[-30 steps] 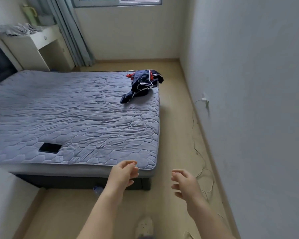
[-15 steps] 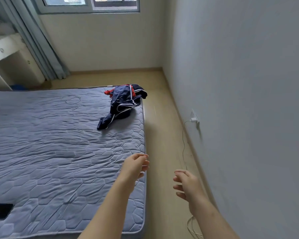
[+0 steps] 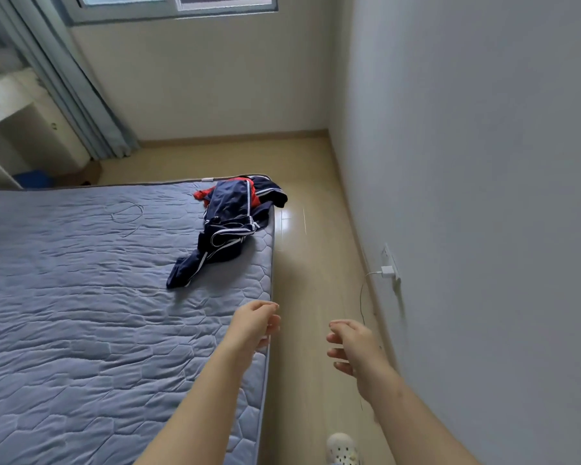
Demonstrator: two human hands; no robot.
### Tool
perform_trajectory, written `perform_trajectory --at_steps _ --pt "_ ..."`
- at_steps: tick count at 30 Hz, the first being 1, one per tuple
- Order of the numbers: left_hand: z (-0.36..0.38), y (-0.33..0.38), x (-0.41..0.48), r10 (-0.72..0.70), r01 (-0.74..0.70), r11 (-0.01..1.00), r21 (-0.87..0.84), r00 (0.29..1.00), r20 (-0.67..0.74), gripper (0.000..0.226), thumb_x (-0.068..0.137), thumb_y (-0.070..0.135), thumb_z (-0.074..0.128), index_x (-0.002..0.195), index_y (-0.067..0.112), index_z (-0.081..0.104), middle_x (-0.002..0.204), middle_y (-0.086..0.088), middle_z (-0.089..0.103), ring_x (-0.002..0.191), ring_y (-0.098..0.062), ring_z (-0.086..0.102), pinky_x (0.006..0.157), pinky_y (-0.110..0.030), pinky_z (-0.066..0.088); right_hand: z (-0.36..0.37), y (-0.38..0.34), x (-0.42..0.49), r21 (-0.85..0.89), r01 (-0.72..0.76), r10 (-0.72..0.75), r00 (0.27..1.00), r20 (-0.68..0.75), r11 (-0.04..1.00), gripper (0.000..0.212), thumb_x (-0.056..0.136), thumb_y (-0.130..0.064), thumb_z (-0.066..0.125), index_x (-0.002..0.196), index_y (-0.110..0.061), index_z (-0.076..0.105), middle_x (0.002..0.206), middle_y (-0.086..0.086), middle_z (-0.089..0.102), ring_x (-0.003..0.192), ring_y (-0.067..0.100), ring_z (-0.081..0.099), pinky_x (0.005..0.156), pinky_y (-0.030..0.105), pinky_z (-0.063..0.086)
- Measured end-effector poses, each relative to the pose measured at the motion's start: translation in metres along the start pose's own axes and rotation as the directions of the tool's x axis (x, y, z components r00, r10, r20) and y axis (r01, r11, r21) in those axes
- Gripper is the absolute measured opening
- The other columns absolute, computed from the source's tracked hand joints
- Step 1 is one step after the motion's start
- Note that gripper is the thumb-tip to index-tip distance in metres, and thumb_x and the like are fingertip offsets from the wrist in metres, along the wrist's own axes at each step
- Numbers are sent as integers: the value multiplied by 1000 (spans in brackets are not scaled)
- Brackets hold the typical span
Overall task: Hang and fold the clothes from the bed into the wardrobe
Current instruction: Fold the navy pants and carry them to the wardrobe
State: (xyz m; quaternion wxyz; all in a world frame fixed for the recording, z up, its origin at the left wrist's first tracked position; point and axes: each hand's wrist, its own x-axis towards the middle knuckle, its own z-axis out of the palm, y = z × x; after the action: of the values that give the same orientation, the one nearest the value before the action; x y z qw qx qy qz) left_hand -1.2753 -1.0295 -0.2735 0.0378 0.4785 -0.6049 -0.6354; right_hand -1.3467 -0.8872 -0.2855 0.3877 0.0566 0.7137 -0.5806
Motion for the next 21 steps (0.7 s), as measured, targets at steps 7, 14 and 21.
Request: perform_trajectory --at_steps 7,14,21 --pt "39 58 75 -39 36 996 -86 999 -33 11 94 18 51 91 16 60 77 -1 61 68 -13 57 60 -22 40 -12 -62 103 -58 -69 71 997 33 996 17 92 -11 47 77 -15 54 73 2 51 57 15 47 52 23 32" --pt "16 85 179 -153 129 975 -183 980 -126 14 94 18 49 85 18 60 77 -1 60 69 -13 59 62 -25 39 33 -110 206 -150 -141 157 983 98 979 15 92 -13 48 78 -17 55 74 1 54 58 15 49 53 22 34" --pt "-28 135 303 -243 209 951 -226 960 -136 14 93 18 48 82 19 58 74 0 59 63 -12 55 53 -20 41 103 -185 313 -305 -184 221 971 92 934 14 92 -11 48 80 -16 55 75 3 53 56 15 46 51 21 30"
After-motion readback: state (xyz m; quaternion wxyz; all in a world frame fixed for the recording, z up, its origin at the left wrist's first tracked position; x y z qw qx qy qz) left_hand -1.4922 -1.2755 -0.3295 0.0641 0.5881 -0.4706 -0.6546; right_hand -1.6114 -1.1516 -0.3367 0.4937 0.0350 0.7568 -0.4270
